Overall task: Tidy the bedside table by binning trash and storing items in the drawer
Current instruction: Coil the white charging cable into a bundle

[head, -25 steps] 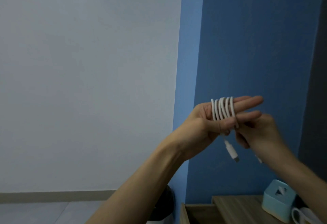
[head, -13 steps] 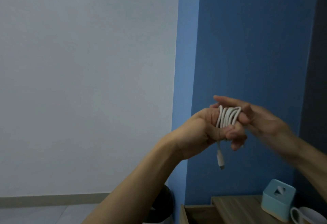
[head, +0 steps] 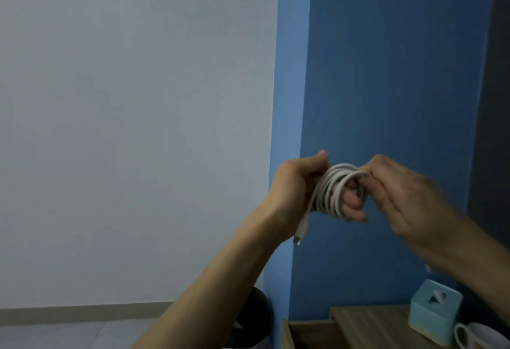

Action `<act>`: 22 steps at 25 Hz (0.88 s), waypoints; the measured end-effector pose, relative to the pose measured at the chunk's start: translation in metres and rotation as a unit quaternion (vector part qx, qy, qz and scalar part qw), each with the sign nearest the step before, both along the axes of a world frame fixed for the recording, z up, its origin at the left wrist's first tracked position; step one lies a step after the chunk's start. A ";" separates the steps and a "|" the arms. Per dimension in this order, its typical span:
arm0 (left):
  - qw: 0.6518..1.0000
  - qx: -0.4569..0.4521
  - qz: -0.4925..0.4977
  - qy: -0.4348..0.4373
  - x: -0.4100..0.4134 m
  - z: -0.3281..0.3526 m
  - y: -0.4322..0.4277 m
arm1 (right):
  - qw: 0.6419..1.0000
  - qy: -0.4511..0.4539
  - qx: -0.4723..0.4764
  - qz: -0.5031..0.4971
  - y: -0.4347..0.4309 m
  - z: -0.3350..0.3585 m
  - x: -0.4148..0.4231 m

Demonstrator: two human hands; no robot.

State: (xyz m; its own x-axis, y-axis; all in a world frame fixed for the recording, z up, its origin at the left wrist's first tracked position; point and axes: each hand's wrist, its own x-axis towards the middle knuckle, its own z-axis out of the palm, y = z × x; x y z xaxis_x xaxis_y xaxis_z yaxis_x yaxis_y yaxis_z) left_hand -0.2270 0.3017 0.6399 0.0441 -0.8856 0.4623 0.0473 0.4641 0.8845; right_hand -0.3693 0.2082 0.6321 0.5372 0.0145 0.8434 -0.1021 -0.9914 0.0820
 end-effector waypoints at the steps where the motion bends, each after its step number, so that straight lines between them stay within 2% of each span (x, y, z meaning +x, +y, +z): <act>1: 0.998 -0.032 0.055 0.006 0.000 -0.002 -0.001 | 1.000 -0.005 -0.005 -0.022 -0.001 -0.002 0.002; 3: 0.988 -0.095 0.117 -0.020 -0.004 -0.008 -0.005 | 0.998 -0.008 -0.002 -0.060 -0.002 -0.006 0.006; 6: 0.974 -0.146 0.142 -0.098 -0.008 -0.020 -0.012 | 0.994 -0.024 0.023 -0.106 -0.001 -0.006 0.009; 9: 0.962 -0.186 0.169 -0.104 -0.012 -0.024 -0.018 | 0.995 -0.011 0.073 -0.068 0.003 -0.003 0.007; 12: 0.966 -0.178 0.160 -0.097 -0.012 -0.022 -0.018 | 0.996 -0.002 0.074 -0.040 0.002 0.001 0.008; 16: 0.969 -0.140 0.171 -0.108 0.002 -0.021 -0.007 | 0.991 -0.103 0.068 -0.046 -0.008 0.003 0.011; 20: 0.996 -0.082 0.038 -0.023 0.008 -0.021 0.010 | 0.983 -0.135 0.117 -0.043 -0.013 0.000 0.015; 22: 0.993 -0.097 0.055 -0.024 0.003 -0.022 0.010 | 0.980 -0.143 0.137 -0.035 -0.009 -0.005 0.019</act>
